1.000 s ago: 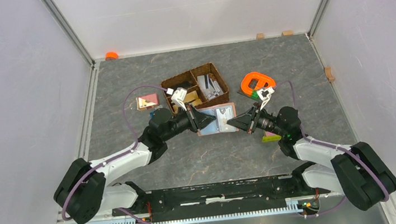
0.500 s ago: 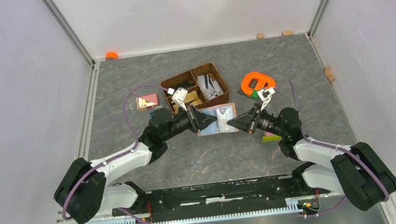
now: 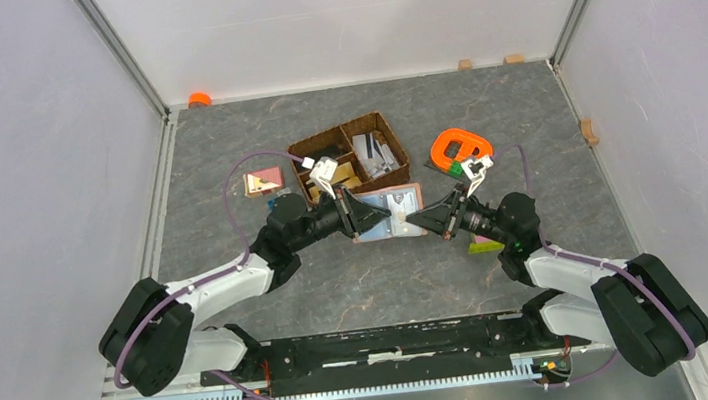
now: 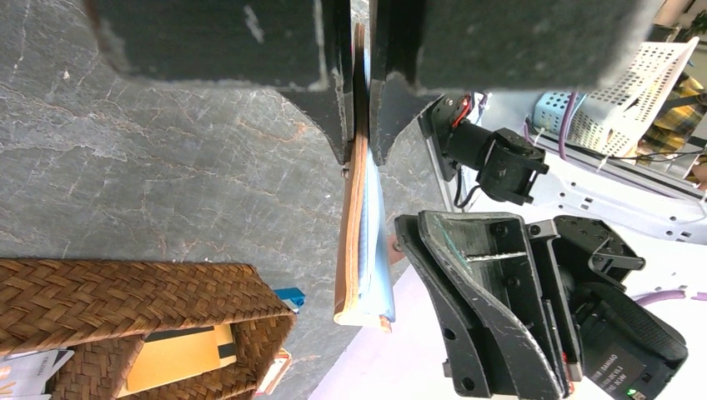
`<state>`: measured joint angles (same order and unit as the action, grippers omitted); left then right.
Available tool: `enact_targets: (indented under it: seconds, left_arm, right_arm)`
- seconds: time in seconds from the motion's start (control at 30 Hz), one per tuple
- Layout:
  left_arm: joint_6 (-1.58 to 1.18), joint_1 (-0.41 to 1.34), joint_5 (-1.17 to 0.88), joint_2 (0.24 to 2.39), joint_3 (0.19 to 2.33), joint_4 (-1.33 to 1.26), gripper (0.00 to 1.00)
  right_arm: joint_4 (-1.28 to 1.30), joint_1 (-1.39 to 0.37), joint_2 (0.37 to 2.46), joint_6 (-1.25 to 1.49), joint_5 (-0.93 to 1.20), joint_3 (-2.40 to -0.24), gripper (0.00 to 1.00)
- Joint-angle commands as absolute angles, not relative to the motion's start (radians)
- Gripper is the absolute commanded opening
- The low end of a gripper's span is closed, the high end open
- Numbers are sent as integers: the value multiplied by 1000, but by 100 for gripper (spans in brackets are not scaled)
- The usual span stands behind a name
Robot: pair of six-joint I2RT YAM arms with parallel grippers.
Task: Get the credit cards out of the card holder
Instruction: Remove the credit card from the card holder.
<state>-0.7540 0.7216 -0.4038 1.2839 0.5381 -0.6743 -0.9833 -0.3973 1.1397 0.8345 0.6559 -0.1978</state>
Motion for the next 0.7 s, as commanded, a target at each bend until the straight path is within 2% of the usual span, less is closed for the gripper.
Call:
enact_targets:
  seconds: [0.0,0.2,0.4,0.67]
  left_arm:
    - [-790,721,-455,1306,544,-757,20]
    - [-805,721,-466,1332,553,-764,23]
    - [-776,721,-384,1318,570,-640,25]
    - [-783,721,-429,1356,586,-658,28]
  right_arm:
    - [-1084,-394,1116,861,680,-190,0]
    - [-1129,-393,1123,881,690,-182,0]
    - [-1135,-391,1124,884,692,-180,0]
    - [-1136,-388,1129,887,696,-181,0]
